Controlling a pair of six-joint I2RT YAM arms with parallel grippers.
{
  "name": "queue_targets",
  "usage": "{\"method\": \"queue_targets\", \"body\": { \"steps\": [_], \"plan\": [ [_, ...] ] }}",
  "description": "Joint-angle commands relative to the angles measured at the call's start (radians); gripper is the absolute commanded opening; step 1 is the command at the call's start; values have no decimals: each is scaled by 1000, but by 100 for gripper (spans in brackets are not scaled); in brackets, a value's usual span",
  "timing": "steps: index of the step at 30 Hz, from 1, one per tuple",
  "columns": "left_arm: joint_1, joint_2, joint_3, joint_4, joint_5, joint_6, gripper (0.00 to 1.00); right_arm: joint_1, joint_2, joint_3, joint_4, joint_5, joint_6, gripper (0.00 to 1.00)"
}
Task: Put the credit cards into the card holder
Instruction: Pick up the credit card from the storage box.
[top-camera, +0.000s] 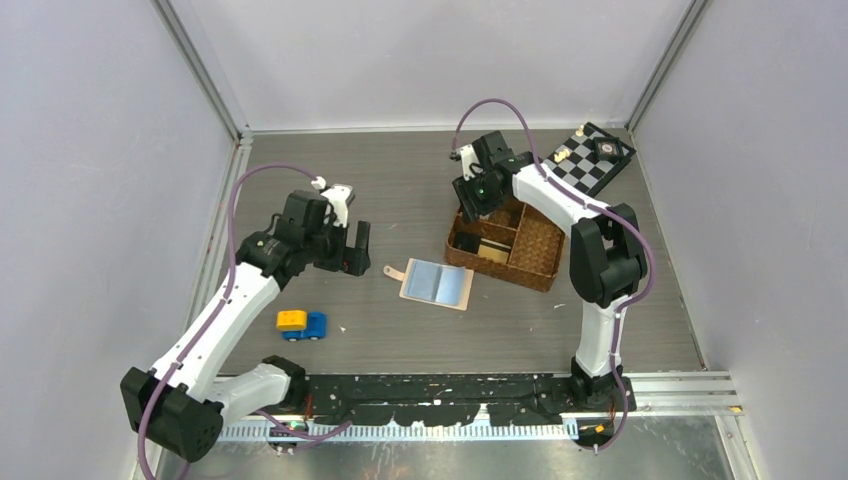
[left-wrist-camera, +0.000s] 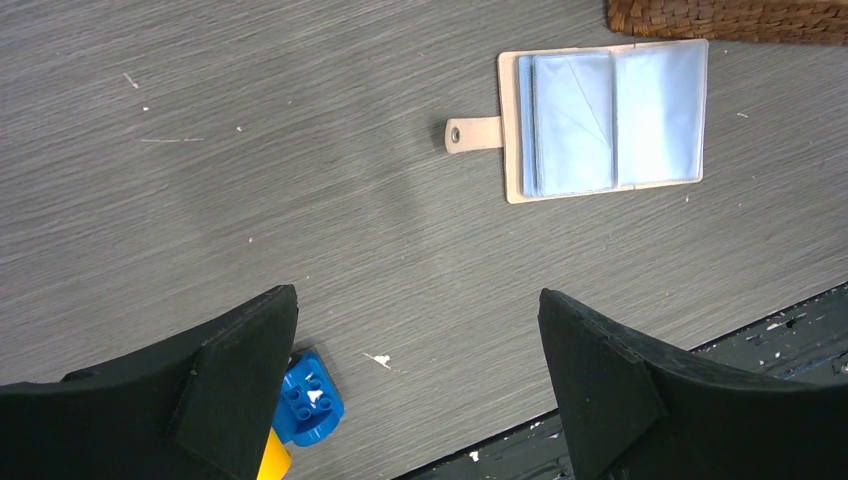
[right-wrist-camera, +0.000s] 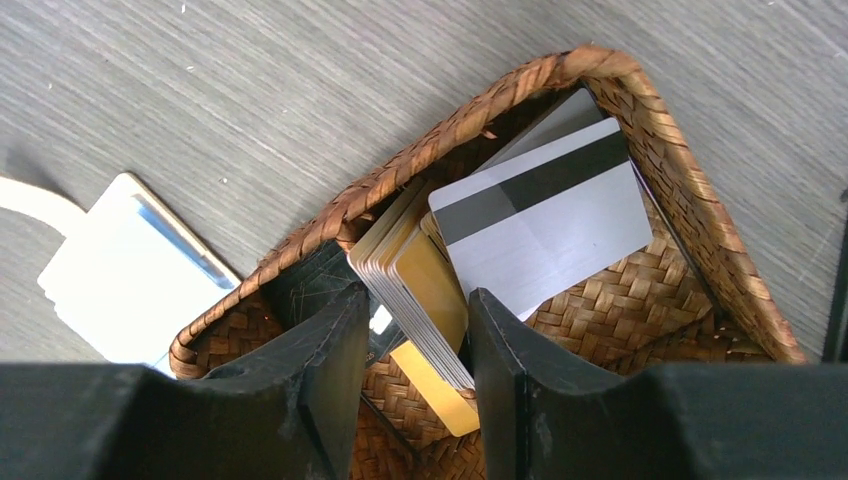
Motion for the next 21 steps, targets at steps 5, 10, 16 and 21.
{"method": "queue_targets", "body": {
  "steps": [5, 10, 16, 21],
  "plan": [
    [9, 6, -3, 27, 14, 7, 93, 7, -64, 40, -78, -66, 7, 45],
    [10, 11, -3, 26, 16, 8, 93, 7, -76, 47, -93, -81, 9, 45],
    [13, 13, -1, 26, 15, 8, 93, 6, -87, 50, -106, -94, 8, 45],
    [15, 16, -2, 26, 16, 8, 93, 6, -96, 50, -108, -95, 7, 45]
  ]
}}
